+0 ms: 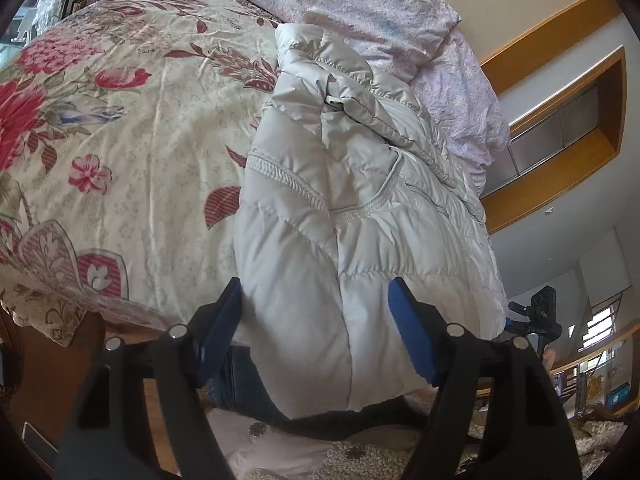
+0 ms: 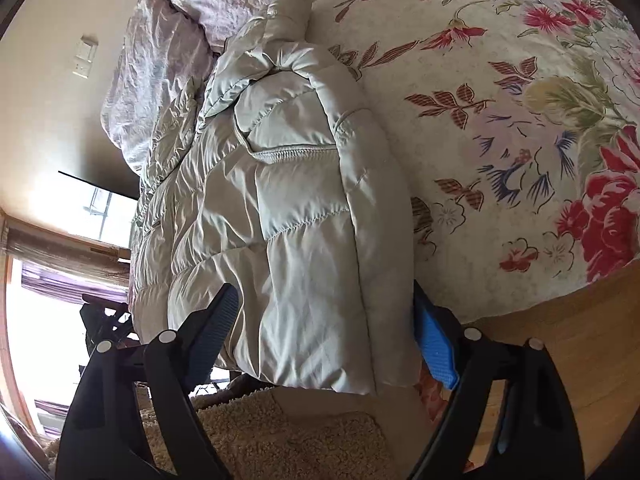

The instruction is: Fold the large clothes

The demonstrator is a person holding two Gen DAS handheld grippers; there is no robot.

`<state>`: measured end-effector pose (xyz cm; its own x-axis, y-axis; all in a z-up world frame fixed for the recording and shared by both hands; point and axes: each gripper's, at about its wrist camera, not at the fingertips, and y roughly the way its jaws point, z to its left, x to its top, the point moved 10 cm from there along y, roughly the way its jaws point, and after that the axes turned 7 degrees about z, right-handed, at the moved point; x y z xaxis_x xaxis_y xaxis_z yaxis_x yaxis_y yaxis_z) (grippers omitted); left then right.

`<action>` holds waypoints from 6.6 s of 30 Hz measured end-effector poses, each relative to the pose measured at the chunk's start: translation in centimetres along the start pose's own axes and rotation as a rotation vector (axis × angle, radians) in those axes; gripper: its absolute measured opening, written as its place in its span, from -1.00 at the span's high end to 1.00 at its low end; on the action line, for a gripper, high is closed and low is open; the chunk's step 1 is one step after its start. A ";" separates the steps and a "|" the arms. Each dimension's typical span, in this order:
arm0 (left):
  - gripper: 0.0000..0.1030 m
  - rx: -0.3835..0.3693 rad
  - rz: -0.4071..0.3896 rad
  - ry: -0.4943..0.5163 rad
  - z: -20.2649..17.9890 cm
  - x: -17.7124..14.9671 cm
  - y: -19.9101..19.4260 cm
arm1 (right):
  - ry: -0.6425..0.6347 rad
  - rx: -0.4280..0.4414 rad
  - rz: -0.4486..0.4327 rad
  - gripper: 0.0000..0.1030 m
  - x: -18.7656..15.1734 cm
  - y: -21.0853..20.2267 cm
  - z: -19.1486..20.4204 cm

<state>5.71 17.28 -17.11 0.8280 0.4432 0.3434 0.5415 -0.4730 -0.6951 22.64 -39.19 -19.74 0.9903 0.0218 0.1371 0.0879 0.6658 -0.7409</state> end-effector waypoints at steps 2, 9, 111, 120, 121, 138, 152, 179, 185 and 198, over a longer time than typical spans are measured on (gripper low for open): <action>-0.41 -0.028 -0.001 -0.015 -0.1 -0.8 -0.2 | 0.001 0.042 0.004 -0.51 -0.4 0.2 0.2; -0.15 -0.104 0.048 -0.111 0.3 -3.7 1.1 | 0.007 0.152 0.002 -0.35 -0.8 0.2 0.5; -0.86 0.685 -0.482 0.250 -10.5 35.8 14.5 | -0.437 -0.726 -0.509 -0.57 34.8 13.7 19.9; -0.97 0.705 -0.423 0.127 -6.4 37.9 17.8 | -0.332 -0.704 -0.492 -0.76 36.5 16.0 17.0; -0.97 0.704 -0.414 0.127 -6.3 38.1 18.2 | -0.328 -0.702 -0.491 -0.78 36.6 16.2 16.8; -0.97 0.743 -0.314 0.111 -4.3 39.7 21.6 | -0.267 -0.697 -0.374 -0.93 38.2 19.0 14.0; -0.96 0.800 -0.484 0.146 -5.7 40.0 14.2 | -0.322 -0.752 -0.577 -0.90 39.0 8.3 13.4; -0.96 0.475 -0.324 -0.185 4.2 39.3 17.5 | -0.091 -0.625 -0.335 -0.97 42.4 12.8 1.6; -0.95 0.405 -0.467 -0.255 5.1 37.5 11.0 | 0.006 -0.542 -0.621 -0.97 38.9 4.2 2.0; -0.95 0.078 -0.370 -0.285 2.3 21.3 3.8 | 0.337 -0.078 -0.466 -0.74 18.5 0.0 1.2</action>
<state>25.10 26.70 -13.89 0.5026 0.7677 0.3975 0.7710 -0.1899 -0.6079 40.85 -37.90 -16.48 0.8236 -0.5075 0.2534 0.5179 0.4907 -0.7007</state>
